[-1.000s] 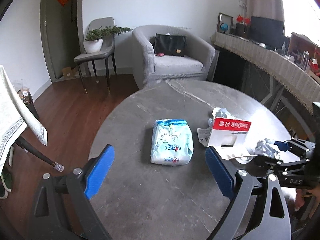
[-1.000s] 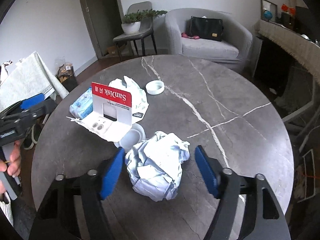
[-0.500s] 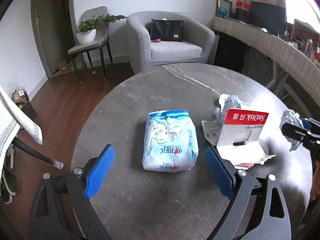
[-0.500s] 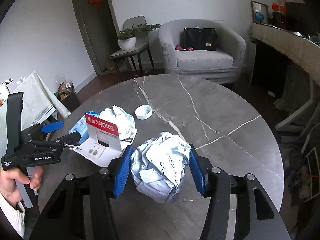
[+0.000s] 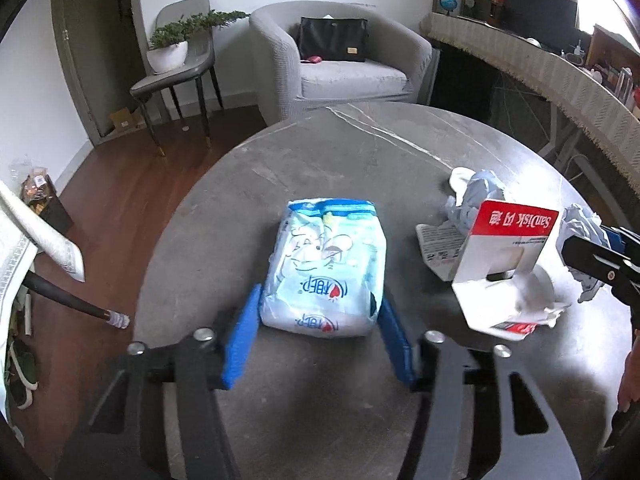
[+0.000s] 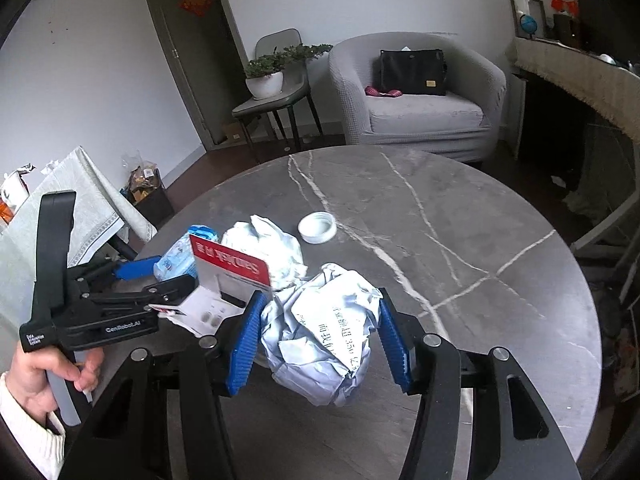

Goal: Collect trash
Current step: 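Carry the wipes pack into the teal bin and open the left tool while the right tool carries the paper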

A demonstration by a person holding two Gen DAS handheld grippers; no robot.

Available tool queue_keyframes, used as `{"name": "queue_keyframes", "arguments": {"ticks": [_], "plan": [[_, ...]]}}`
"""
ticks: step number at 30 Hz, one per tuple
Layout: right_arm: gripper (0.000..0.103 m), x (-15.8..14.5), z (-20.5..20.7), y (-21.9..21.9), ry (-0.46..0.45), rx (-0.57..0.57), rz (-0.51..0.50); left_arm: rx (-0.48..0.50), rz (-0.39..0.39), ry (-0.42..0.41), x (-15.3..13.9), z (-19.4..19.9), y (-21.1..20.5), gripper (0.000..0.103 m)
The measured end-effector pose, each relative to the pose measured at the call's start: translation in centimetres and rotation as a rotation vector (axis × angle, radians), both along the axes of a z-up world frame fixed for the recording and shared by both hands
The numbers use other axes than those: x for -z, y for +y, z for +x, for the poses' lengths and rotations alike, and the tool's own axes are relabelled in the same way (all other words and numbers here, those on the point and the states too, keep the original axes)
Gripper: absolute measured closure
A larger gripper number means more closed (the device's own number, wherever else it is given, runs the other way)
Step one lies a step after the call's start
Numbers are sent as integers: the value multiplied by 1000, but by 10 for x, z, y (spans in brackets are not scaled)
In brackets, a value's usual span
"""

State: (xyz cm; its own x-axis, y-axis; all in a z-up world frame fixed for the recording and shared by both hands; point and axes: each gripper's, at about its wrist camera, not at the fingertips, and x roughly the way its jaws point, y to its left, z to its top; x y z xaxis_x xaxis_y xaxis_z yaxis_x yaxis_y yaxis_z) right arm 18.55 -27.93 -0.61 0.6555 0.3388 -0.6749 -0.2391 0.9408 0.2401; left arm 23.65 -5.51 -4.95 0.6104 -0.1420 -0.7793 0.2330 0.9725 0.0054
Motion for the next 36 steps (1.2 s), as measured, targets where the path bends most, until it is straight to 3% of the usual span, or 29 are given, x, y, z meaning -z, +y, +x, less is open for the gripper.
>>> {"name": "queue_keyframes", "arguments": {"ticks": [12, 21, 36], "plan": [[47, -30, -14, 11, -94, 2, 61, -5, -41, -47, -9, -29, 8, 49], [47, -25, -19, 27, -88, -14, 90, -29, -51, -58, -19, -55, 24, 49], [47, -31, -69, 93, -124, -114, 124, -50, -46, -56, -15, -122, 70, 49]]}}
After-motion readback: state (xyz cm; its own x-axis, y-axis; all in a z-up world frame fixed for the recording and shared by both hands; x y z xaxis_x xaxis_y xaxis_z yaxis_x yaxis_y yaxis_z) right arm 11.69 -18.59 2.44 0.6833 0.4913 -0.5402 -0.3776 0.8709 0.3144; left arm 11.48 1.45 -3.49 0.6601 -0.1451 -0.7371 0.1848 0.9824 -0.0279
